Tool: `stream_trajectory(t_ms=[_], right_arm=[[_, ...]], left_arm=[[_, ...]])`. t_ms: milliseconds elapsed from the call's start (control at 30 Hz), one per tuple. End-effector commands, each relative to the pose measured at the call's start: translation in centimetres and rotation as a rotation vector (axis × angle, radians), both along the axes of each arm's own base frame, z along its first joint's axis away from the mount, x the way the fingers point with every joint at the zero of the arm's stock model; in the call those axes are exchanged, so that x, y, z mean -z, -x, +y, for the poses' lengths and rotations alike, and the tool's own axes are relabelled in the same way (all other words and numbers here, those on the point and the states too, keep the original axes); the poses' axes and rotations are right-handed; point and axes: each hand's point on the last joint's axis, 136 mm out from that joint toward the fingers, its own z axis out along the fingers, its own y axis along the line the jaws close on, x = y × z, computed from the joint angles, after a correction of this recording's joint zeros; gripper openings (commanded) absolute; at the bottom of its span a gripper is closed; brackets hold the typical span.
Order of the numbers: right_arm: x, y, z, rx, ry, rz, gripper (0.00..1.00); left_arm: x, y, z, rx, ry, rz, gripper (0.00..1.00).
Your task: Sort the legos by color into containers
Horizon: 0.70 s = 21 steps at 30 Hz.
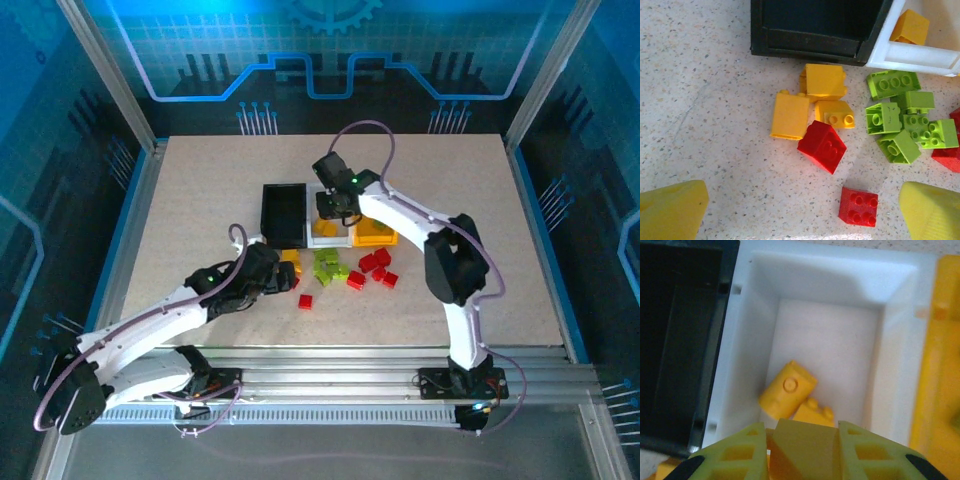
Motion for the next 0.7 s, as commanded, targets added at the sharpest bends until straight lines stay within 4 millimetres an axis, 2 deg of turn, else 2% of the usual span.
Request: stream_trajectory(t_ms=[0,100,167,200,333,433,600,667], right_arm=[[0.9,-1.4,-0.3,0.012,0.043,0.014,0.28],[1.4,-2.1,0.1,0.020,0.028,0.026,0.44],[0.6,-2.3,0.5,0.008,0.003,0.010,0.57],[0.1,-2.3,0.8,0.001,-0.010,0.003,0.59],[-2.9,-1.8,1.1,-0.018,-0.048,-0.051,0.62],[-4.0,-0.8,0.7,-0.020,-0.078,-0.064,0.62],[-4.7,1.1,-0.3,-0.013,-0.110,-0.075,0.61],[-4.8,1.9,-0.9,-0.007,-0.115,-0.079,0.60]], left_arm=[[0.7,0.5,1.0,-0.020,0.000,0.023,0.99],[1.1,0.2,0.8,-0.014,0.035,0.033,0.99],[1.2,-0.2,0.4,0.002,0.062,0.037,0.99],[1.3,-0.4,0.2,0.008,0.069,0.039,0.99],[2.3,-1.4,-0.7,0.027,0.076,0.071,0.99],[3.5,-2.5,-1.4,0.034,0.047,0.096,0.99],[5.0,-4.0,-0.6,-0.031,-0.043,0.120,0.81],[5.3,-4.3,-0.2,-0.057,-0.060,0.103,0.79]])
